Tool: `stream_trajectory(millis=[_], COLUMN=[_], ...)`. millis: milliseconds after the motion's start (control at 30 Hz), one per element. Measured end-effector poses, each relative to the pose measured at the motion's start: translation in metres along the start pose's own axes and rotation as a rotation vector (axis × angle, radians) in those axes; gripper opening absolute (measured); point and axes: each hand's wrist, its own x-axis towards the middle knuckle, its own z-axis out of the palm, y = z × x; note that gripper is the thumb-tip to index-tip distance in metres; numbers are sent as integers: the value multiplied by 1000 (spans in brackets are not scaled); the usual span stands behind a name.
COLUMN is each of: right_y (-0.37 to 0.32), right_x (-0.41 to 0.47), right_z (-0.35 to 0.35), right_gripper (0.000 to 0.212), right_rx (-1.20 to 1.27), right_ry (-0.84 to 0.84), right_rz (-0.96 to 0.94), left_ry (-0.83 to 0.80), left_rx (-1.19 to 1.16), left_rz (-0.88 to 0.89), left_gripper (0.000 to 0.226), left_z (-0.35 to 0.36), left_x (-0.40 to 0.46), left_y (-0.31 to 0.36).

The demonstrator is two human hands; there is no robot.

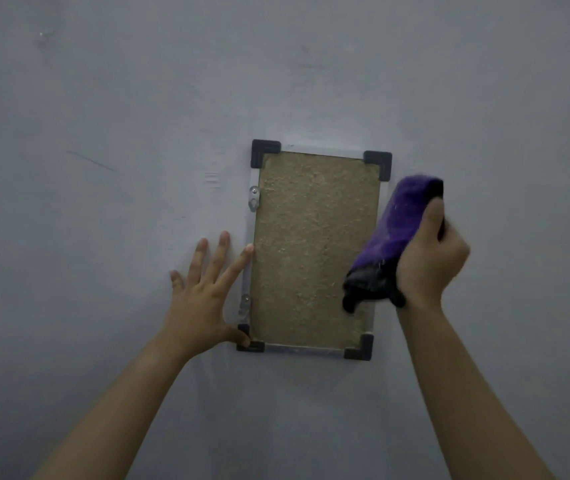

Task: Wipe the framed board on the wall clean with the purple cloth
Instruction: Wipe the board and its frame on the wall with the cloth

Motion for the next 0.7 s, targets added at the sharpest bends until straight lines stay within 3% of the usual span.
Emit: stream_trajectory(millis=[100, 200, 300, 400, 467, 567, 700], right_y=[-18, -10, 9, 12, 10, 13, 27], right_x=[21, 25, 16, 12, 9, 0, -11], right_z=[29, 64, 92, 106, 113, 122, 119], right_gripper=[33, 23, 33, 41, 47, 44, 36], right_rx=[-139, -262, -404, -389, -368, -377, -418], right_ry=[6, -115, -210, -201, -316, -472, -466], right_rz=[-392, -684, -743, -735, -804, -960, -1065], left_ry=[0, 12, 9, 11, 10, 21, 22], left_rx=[13, 3, -3, -3, 11, 27, 34], left_rz=[0, 7, 16, 19, 25, 22, 17], left_gripper=[140, 140, 139, 138, 138, 138, 137], left_z=[0, 0, 1, 3, 4, 4, 6], left_x=[0, 0, 0, 1, 1, 0, -1], left_y=[0, -1, -3, -5, -5, -7, -7])
